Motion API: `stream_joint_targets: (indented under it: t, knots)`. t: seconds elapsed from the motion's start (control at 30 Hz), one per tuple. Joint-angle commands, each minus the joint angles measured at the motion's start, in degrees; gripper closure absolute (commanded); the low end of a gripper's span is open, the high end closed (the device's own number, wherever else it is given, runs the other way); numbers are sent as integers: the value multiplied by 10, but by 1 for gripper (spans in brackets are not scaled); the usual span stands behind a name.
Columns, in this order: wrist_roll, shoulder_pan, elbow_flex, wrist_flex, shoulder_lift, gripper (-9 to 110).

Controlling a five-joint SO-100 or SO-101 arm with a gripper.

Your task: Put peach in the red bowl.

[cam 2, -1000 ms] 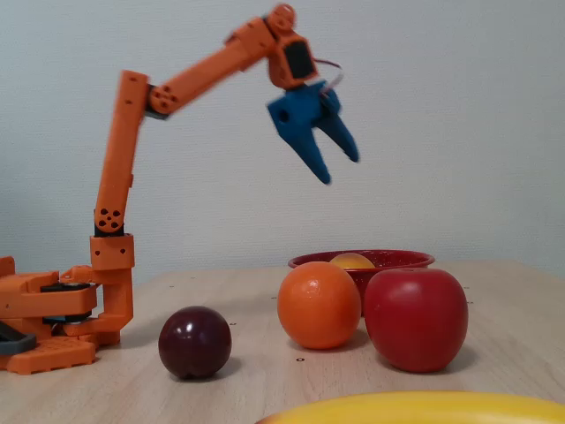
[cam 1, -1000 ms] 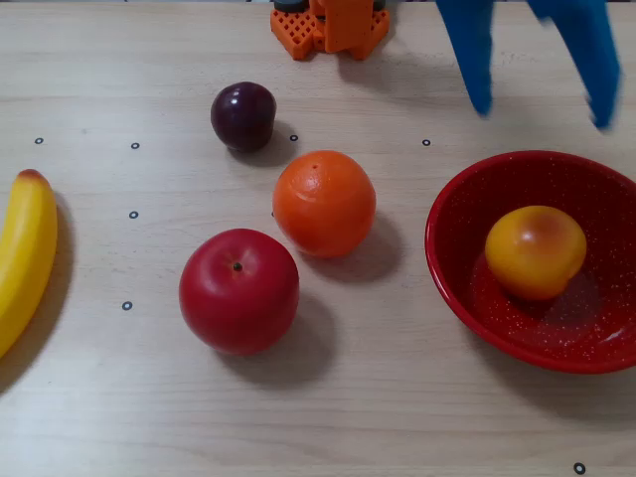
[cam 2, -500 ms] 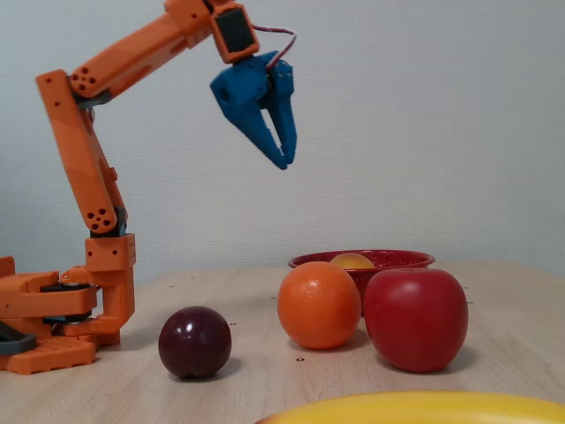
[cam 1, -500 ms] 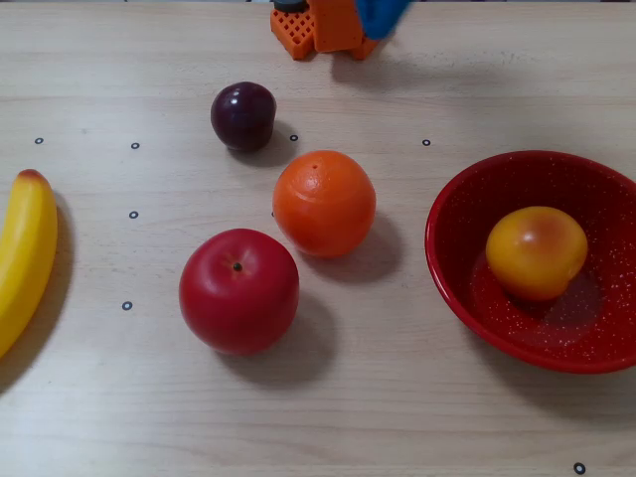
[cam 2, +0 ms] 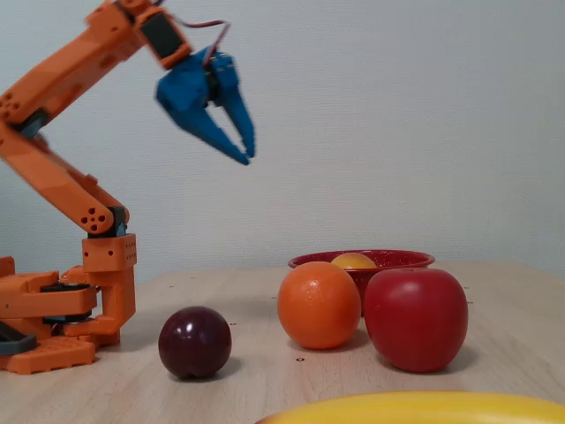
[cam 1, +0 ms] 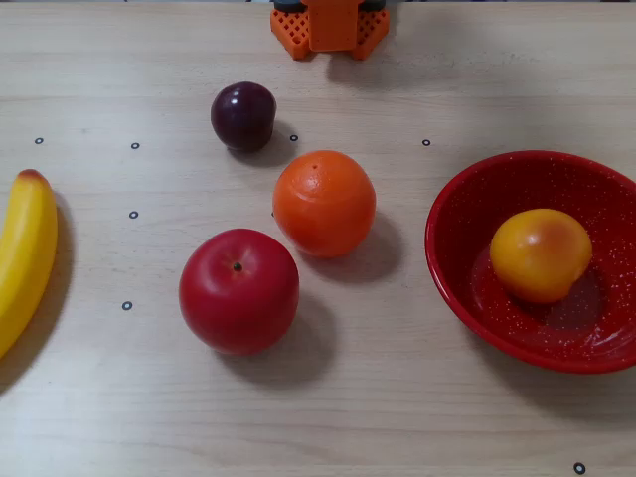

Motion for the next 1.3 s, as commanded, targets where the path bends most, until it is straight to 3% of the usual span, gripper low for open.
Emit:
stream_joint_targets:
  t: [0.0,0.5,0.97,1.27]
  knots:
    - [18,14,6,25,54,102]
    - [50,31,266,-14,350,102]
    - [80,33,384,-71,452,102]
    - [113,36,541,-200,484,102]
